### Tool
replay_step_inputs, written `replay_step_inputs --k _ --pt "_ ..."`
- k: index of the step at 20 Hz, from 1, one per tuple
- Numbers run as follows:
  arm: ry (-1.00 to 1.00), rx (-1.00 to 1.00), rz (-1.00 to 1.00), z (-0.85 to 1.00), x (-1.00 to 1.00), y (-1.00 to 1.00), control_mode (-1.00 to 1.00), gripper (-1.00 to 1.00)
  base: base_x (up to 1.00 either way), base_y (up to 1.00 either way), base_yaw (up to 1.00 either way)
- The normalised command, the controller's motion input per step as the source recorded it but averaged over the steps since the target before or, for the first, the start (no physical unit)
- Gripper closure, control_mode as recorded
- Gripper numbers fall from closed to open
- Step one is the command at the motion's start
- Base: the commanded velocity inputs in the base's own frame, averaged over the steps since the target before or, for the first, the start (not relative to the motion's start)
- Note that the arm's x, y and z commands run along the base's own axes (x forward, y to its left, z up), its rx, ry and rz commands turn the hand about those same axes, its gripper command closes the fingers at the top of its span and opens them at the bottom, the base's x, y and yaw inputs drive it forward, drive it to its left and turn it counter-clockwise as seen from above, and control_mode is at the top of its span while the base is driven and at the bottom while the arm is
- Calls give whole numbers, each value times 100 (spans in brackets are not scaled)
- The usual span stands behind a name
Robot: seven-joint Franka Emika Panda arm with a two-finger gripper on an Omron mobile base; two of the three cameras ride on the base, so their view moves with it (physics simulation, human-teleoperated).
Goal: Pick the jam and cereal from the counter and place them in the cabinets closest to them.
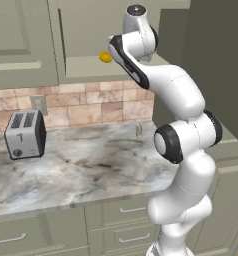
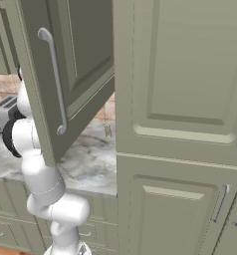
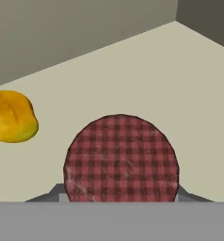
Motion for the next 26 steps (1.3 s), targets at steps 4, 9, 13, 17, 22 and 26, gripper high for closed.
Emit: replay_step_inputs --k 4,9,13,17,22,26 --pt "5 2 0 2 53 0 -100 100 0 0 0" --pt "3 0 0 0 44 1 -100 -100 0 0 0" --pt "1 0 -1 0 15 0 -100 -100 0 0 0" --pt "2 0 0 0 -17 1 -100 -100 0 0 0" --pt "7 -5 1 0 -39 12 -100 -100 0 0 0" --pt "10 -11 8 -2 -65 25 -100 -100 0 0 0"
